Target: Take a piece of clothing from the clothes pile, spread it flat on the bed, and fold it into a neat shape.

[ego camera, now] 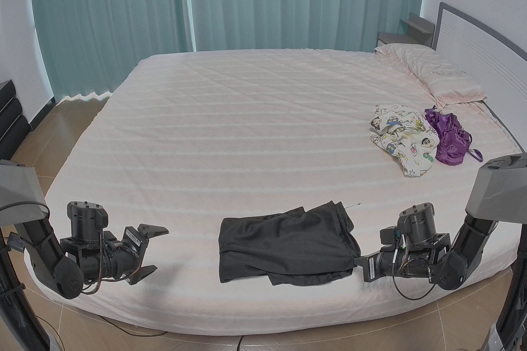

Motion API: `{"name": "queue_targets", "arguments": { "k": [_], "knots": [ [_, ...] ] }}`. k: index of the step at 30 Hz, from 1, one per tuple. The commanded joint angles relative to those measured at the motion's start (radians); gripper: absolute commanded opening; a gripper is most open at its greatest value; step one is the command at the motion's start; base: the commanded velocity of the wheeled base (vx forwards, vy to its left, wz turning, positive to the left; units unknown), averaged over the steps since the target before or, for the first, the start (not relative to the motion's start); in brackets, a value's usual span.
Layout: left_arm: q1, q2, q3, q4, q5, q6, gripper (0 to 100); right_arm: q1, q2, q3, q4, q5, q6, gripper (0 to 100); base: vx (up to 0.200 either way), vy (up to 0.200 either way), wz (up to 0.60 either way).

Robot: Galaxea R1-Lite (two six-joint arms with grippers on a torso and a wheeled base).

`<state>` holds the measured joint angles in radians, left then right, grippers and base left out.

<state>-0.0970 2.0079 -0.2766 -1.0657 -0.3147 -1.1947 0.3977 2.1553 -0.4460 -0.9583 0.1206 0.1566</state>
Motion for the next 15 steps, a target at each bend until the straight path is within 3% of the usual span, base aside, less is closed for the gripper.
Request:
{"name": "queue_targets", "arguments": {
  "k": [1,7,8,15],
  "knots": [
    [0.000,0.002,0.000,0.000,0.000,0.000,100,-0.025,0.005,0.009,0.001,0.001,-0.035,0,0.000,0.000,0.00],
    [0.000,0.002,0.000,0.000,0.000,0.000,100,-0.037,0.031,0.016,0.001,0.001,-0.075,0,0.000,0.000,0.00],
    [0.000,0.002,0.000,0.000,0.000,0.000,100,-0.037,0.034,0.018,0.000,0.001,-0.078,100,0.000,0.000,0.00],
    [0.000,0.002,-0.001,0.000,0.000,0.000,100,-0.053,-0.006,-0.030,-0.016,0.045,-0.057,100,0.000,0.000,0.00]
  ]
}}
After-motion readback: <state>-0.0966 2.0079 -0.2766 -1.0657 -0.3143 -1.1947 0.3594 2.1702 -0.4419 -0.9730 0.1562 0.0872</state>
